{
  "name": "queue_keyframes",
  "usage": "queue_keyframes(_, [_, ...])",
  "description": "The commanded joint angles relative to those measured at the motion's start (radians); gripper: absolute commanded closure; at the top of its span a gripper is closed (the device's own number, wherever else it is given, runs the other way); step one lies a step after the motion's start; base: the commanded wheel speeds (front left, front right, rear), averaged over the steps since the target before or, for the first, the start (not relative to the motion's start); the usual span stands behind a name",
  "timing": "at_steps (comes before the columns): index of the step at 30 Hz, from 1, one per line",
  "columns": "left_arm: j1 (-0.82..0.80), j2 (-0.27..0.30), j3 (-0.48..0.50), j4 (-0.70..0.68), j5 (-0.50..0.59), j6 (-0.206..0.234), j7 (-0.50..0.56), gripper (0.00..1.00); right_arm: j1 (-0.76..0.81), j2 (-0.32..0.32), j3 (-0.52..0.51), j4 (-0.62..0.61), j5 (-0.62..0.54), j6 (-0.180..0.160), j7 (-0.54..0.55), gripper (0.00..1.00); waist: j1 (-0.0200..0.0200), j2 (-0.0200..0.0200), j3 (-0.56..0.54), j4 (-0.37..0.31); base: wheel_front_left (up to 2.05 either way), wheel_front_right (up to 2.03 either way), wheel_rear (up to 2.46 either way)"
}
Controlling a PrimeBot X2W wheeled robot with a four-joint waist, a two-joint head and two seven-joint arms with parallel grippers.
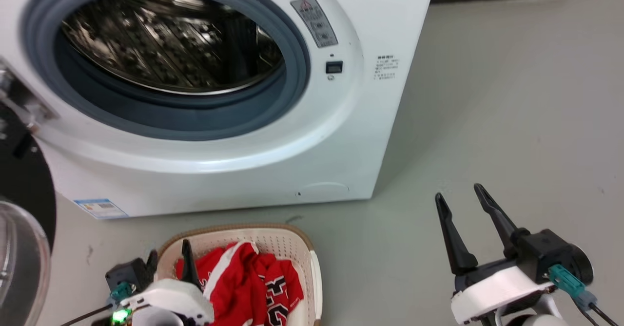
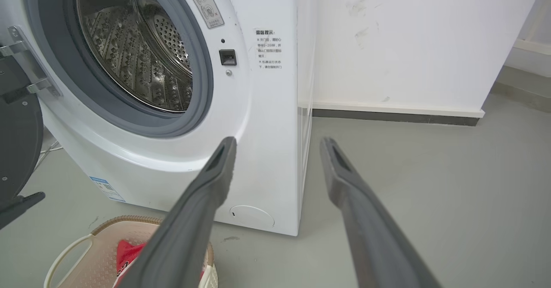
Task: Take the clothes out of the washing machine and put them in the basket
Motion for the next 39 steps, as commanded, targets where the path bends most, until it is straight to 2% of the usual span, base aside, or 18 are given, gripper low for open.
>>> queue_keyframes(1, [0.010, 0.000, -0.002, -0.020, 0.007, 0.001, -0.003, 0.00, 0.013, 0.000, -0.005, -0.004, -0.003, 0.000, 0.004, 0.00, 0.0002, 0.0000, -0.043, 0.025, 0.00, 0.00, 0.00])
queue_keyframes(6, [0.058, 0.000, -0.038, -0.240, 0.027, 0.009, -0.003, 0.00, 0.052, 0.000, -0.047, -0.019, -0.018, 0.000, 0.023, 0.00, 0.0002, 0.0000, -0.097, 0.045, 0.00, 0.00, 0.00])
queue_keyframes(11, [0.096, -0.001, -0.079, -0.435, 0.096, 0.014, -0.003, 0.00, 0.084, 0.000, -0.087, -0.028, -0.029, 0.000, 0.036, 0.00, 0.0002, 0.0000, -0.148, 0.058, 0.00, 0.00, 0.00])
queue_keyframes(19, [0.188, 0.012, -0.103, -0.634, 0.203, 0.002, -0.003, 0.00, 0.132, 0.000, -0.119, -0.046, -0.034, 0.000, 0.056, 0.00, 0.0002, 0.0000, -0.218, 0.066, 0.00, 0.00, 0.00])
queue_keyframes(28, [0.298, 0.039, -0.122, -0.660, 0.233, 0.003, 0.002, 0.00, 0.190, 0.000, -0.130, -0.069, -0.018, 0.000, 0.072, 0.00, 0.0002, 0.0000, -0.251, 0.067, 0.00, 0.00, 0.00])
queue_keyframes(39, [0.296, 0.046, -0.122, -0.625, 0.209, 0.000, 0.005, 0.00, 0.198, 0.000, -0.114, -0.071, -0.006, 0.000, 0.076, 0.00, 0.0002, 0.0000, -0.249, 0.068, 0.00, 0.00, 0.00])
